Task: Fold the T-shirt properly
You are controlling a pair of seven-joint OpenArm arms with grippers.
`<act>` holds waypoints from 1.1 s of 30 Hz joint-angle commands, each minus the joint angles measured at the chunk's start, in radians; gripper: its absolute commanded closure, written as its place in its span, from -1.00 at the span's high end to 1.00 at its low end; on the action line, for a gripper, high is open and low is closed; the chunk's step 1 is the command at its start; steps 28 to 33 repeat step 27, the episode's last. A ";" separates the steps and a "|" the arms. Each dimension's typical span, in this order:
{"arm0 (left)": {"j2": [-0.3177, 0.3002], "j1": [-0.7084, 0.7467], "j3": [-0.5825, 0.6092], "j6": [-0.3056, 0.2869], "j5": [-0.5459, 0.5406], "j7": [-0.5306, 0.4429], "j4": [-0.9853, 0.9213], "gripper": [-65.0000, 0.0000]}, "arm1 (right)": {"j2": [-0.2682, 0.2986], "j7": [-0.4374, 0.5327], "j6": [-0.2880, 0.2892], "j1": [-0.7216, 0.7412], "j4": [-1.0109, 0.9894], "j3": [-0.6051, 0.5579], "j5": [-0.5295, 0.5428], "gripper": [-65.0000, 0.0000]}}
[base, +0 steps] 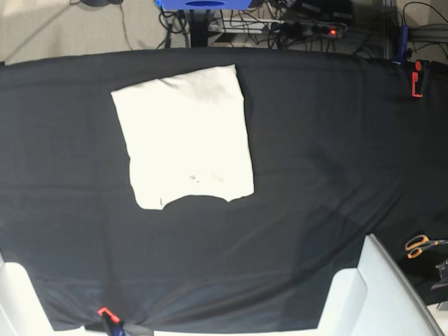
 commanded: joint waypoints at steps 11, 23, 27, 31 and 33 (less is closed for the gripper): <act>0.124 -0.162 0.044 0.080 -0.002 0.019 -0.064 -1.00 | -0.106 0.343 0.006 0.135 -0.315 0.273 0.059 -1.00; 0.127 -0.178 0.043 0.081 -0.004 0.034 -0.063 -1.00 | -0.102 0.343 0.006 0.158 -0.315 0.456 0.061 -1.00; 0.127 -0.191 0.044 0.081 -0.004 0.034 -0.064 -1.00 | -0.097 0.343 0.006 0.158 -0.312 0.454 0.059 -1.00; 0.127 -0.191 0.044 0.081 -0.004 0.034 -0.064 -1.00 | -0.097 0.343 0.006 0.158 -0.312 0.454 0.059 -1.00; 0.127 -0.191 0.044 0.081 -0.004 0.034 -0.064 -1.00 | -0.097 0.343 0.006 0.158 -0.312 0.454 0.059 -1.00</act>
